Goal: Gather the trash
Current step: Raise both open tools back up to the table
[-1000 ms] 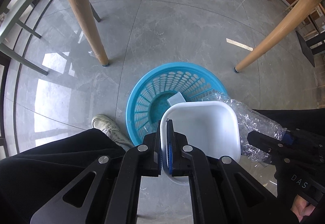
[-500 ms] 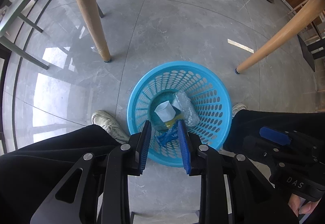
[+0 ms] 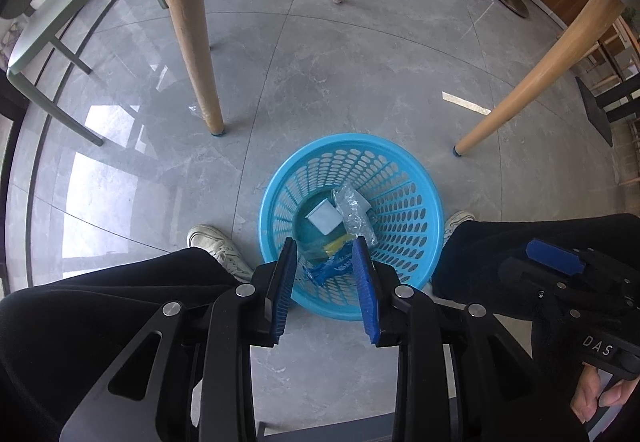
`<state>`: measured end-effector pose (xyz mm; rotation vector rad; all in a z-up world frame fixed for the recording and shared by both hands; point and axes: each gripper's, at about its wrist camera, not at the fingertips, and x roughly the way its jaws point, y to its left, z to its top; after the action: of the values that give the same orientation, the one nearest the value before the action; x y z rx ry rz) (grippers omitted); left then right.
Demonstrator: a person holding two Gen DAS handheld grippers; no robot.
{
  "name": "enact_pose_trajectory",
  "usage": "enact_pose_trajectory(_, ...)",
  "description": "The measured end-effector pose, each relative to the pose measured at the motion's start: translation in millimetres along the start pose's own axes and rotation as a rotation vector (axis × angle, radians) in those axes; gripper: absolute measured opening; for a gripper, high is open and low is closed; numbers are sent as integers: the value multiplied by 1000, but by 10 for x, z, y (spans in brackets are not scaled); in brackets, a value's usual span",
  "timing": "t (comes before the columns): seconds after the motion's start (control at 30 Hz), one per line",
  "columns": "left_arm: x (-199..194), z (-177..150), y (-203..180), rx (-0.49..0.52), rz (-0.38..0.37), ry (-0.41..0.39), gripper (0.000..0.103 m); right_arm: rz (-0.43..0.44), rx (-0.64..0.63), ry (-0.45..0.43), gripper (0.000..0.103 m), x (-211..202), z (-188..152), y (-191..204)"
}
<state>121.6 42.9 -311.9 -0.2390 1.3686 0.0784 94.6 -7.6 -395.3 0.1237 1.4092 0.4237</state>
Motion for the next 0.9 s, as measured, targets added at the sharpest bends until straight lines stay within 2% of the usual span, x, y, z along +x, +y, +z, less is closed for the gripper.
enact_pose_trajectory(0.13, -172, -100, -44, 33, -3, -30, 38, 6, -9, -38, 55, -204, -92, 25)
enact_pose_trajectory(0.33, -482, -238, -92, 88, 35, -114, 44, 18, -38, -115, 66, -540, -221, 80)
enact_pose_trajectory(0.4, -578, -259, -75, 84, 34, -132, 45, 19, -48, -149, 66, -666, -245, 94)
enact_pose_trajectory(0.63, -1028, -316, -6, 67, 22, -224, 48, 8, -108, -265, 77, -1130, -391, 159)
enact_pose_trajectory(0.9, -1599, -332, -38, 89, 14, -354, 49, 16, -136, -388, 80, -1696, -530, 201)
